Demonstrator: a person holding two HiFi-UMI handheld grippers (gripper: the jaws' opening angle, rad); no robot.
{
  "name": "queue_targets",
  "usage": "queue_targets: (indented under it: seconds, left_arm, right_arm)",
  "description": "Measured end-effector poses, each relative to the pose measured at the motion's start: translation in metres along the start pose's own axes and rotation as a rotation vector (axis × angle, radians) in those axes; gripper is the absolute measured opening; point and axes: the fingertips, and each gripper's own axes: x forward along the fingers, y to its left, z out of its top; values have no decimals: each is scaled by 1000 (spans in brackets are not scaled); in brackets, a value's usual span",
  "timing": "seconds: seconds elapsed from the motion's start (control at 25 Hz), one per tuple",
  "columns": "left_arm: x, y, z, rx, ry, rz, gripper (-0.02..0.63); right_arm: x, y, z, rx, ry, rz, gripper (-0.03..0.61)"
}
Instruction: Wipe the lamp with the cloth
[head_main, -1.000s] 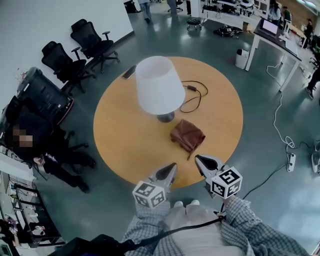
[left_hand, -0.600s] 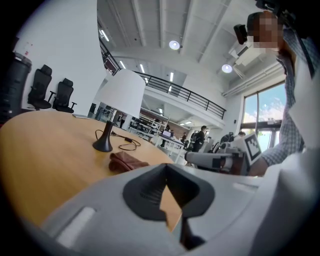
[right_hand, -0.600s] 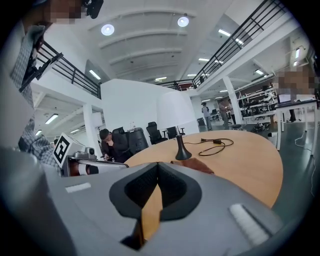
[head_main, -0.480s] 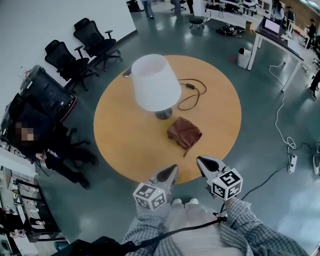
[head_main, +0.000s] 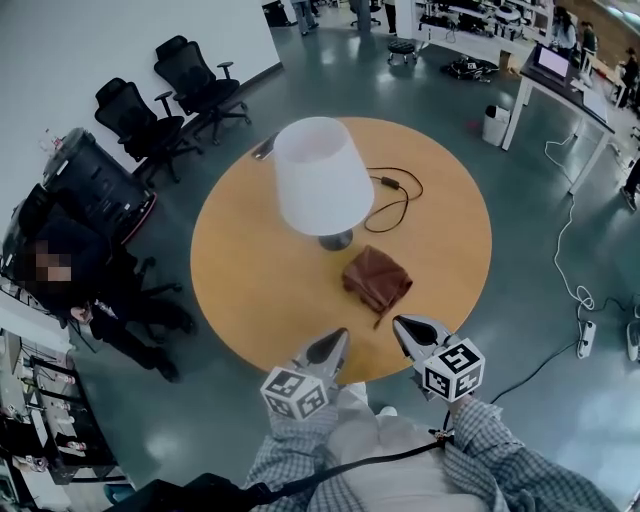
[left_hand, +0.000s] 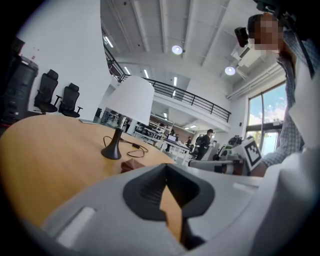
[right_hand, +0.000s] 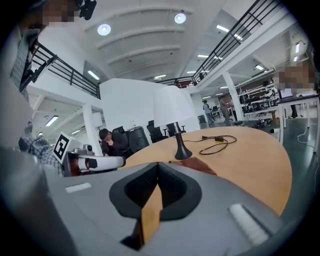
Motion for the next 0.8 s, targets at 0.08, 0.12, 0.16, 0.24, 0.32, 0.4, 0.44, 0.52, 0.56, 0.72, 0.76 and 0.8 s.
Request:
queue_targets:
  seconds: [0.08, 0.12, 0.16, 0.24, 0.32, 0.4, 0.44, 0.52, 0.56, 0.72, 0.76, 0.8]
  left_arm:
    - [6, 14, 9, 0, -9, -2, 0]
    - [9, 20, 13, 0, -13, -5, 0]
    - [12, 26, 17, 0, -14, -10, 0]
    - [18, 39, 25, 2, -13, -22, 0]
    - [23, 54, 35, 4, -14, -28, 0]
    - [29, 66, 43, 6, -9, -38, 0]
    - [32, 70, 45, 7, -3, -49, 0]
    - [37, 76, 47, -1, 12, -73, 0]
    - [38, 81, 48, -8, 16, -78, 0]
    - [41, 98, 46, -56, 18, -80, 0]
    - [43, 100, 44, -70, 18, -82, 0]
    - [45, 102, 43, -84, 14, -82, 0]
  right_arm:
    - [12, -5, 4, -9, 5, -4, 3]
    - [18, -8, 6, -8, 6, -9, 3]
    - [23, -11, 8, -5, 7, -15, 3]
    - [35, -17, 12, -2, 8, -27, 3]
    - [50, -21, 19, -7, 6, -33, 3]
    - [61, -24, 26, -15, 5, -41, 3]
    - [65, -26, 28, -17, 6, -47, 3]
    - [71, -29, 30, -17, 10, -62, 3]
    - [75, -30, 30, -14, 11, -70, 3]
    - [88, -29, 26, 4, 28, -82, 3]
    - [89, -29, 24, 4, 38, -82, 3]
    - [91, -31, 24, 1, 46, -82, 3]
